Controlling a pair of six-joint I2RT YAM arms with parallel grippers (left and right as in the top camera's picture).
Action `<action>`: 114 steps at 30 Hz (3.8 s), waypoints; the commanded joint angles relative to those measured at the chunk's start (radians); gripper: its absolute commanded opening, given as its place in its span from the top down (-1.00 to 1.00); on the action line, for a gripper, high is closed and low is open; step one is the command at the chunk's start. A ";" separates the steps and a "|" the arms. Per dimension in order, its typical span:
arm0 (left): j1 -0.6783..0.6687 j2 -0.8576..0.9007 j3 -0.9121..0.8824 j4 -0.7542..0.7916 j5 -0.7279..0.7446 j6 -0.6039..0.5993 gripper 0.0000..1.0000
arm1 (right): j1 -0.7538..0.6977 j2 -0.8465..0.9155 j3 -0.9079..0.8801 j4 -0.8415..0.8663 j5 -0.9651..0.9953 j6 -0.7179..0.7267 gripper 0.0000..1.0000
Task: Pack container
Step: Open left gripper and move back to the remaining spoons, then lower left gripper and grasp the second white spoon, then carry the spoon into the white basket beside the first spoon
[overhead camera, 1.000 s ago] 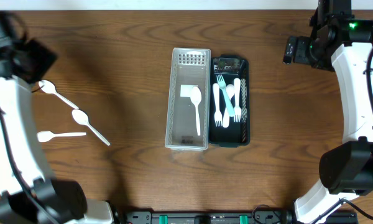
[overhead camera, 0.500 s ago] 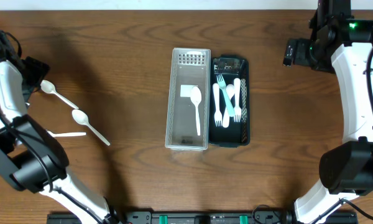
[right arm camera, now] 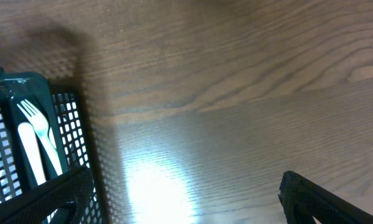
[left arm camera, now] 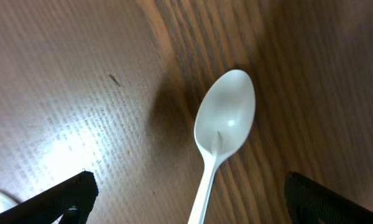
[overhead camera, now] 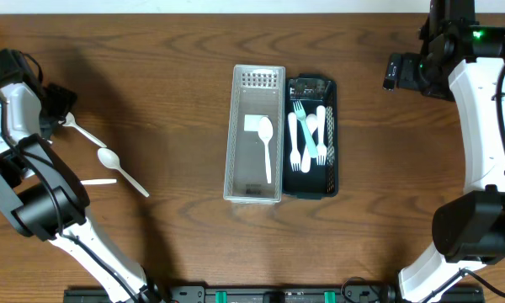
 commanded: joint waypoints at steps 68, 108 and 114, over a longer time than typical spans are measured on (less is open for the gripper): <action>-0.064 0.008 0.064 -0.155 0.047 0.000 0.88 | -0.004 0.006 -0.004 -0.056 0.000 0.007 -0.98; -1.076 -0.170 -0.005 -0.333 0.043 0.159 -0.50 | -0.043 0.006 -0.004 -0.074 -0.008 -0.093 -0.99; -1.065 -0.278 0.023 -0.339 -0.032 0.169 -0.85 | -0.086 0.006 -0.004 -0.074 -0.008 -0.093 -0.99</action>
